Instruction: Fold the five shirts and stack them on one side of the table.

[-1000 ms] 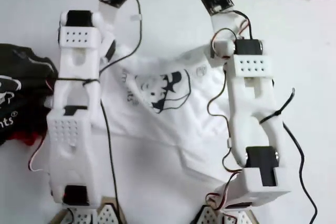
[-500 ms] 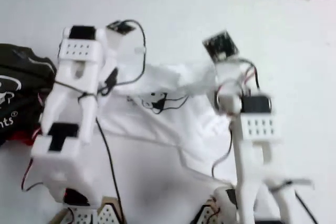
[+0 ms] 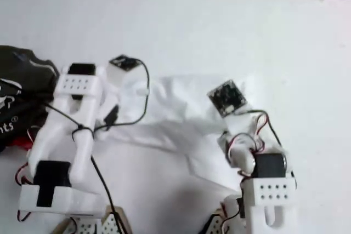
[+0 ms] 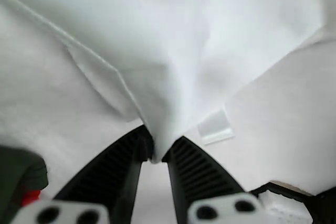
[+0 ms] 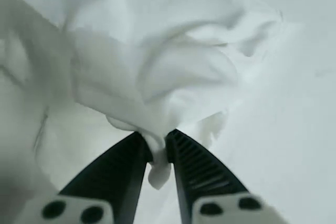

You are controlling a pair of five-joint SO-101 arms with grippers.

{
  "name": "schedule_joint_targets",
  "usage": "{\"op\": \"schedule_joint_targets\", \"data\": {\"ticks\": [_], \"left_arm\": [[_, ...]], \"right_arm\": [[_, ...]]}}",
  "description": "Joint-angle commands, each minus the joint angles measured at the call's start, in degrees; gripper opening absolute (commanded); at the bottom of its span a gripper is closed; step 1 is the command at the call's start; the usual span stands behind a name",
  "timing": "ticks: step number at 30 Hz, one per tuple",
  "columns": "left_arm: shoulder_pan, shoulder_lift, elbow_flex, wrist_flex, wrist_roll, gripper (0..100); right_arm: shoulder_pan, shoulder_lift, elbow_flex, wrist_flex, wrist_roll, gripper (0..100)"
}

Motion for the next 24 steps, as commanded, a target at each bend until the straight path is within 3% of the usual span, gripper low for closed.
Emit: {"op": "schedule_joint_targets", "data": {"ticks": [1,12,17,24], "left_arm": [[-0.6,-2.7,0.0,-0.7,-1.0,3],[-0.5,-2.5,4.1,-3.9,-0.9,3],[-0.4,-2.5,8.3,-7.5,-1.0,3],[-0.6,-2.7,8.0,-5.9,-0.9,3]], "right_arm": [[0.6,-4.4,1.8,2.1,2.0,1.9],[0.6,-6.3,10.4,-0.3,8.8,1.9],[0.6,-6.3,11.9,-0.8,9.9,1.9],[0.1,-6.3,12.0,-0.5,9.9,2.2]]}}
